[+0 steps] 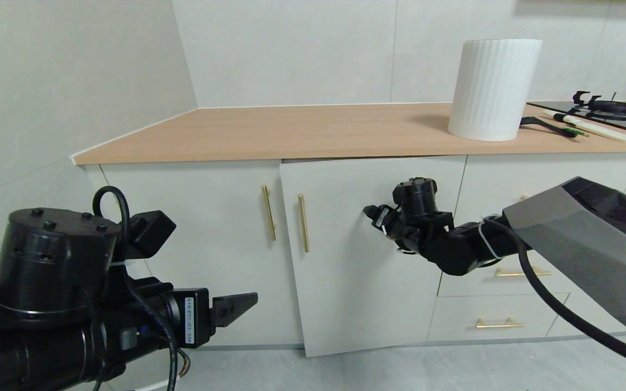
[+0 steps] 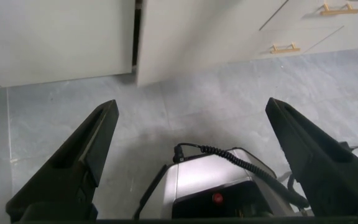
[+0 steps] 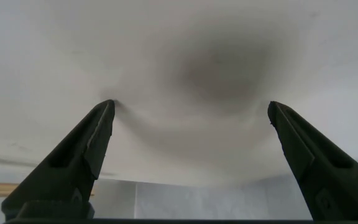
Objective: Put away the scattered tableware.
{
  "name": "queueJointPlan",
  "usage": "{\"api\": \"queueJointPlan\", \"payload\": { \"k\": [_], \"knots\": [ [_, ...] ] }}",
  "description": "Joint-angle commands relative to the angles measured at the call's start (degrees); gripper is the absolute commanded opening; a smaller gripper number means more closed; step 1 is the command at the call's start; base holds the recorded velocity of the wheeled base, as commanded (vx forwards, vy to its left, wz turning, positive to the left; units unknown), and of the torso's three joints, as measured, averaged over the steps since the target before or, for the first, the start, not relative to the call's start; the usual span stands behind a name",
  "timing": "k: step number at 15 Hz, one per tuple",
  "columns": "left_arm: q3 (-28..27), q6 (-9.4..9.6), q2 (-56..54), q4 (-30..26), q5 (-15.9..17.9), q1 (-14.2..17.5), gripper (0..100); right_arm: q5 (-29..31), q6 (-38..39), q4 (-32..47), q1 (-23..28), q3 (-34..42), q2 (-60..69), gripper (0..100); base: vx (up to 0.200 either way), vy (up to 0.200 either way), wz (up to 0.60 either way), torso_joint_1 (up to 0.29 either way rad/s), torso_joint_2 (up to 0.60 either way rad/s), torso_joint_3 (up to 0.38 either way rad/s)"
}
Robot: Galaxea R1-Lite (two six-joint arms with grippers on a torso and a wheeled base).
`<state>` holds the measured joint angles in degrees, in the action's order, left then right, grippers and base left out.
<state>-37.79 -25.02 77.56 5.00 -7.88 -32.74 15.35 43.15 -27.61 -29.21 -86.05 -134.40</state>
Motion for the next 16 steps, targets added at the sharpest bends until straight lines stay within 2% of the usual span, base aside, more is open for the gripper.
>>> {"api": "queueJointPlan", "payload": {
  "k": [1,8,11,16],
  "knots": [
    [0.0,-0.03,0.31,0.01,-0.04,0.05,100,0.74,0.09,0.01,0.73,-1.84,-2.27,100,0.0,0.0,0.0,0.0,0.0,0.0],
    [0.0,0.05,0.23,0.01,-0.04,-0.04,100,1.97,0.09,0.72,1.61,-3.86,-3.76,100,0.0,0.0,0.0,0.0,0.0,0.0],
    [0.0,0.05,0.23,0.01,-0.04,-0.04,100,4.34,0.0,1.6,2.49,-6.41,-5.78,100,0.0,0.0,0.0,0.0,0.0,0.0],
    [0.0,-0.03,0.23,0.01,-0.04,-0.04,100,4.34,0.09,3.0,2.49,-5.7,-3.76,100,0.0,0.0,0.0,0.0,0.0,0.0]
  ]
}}
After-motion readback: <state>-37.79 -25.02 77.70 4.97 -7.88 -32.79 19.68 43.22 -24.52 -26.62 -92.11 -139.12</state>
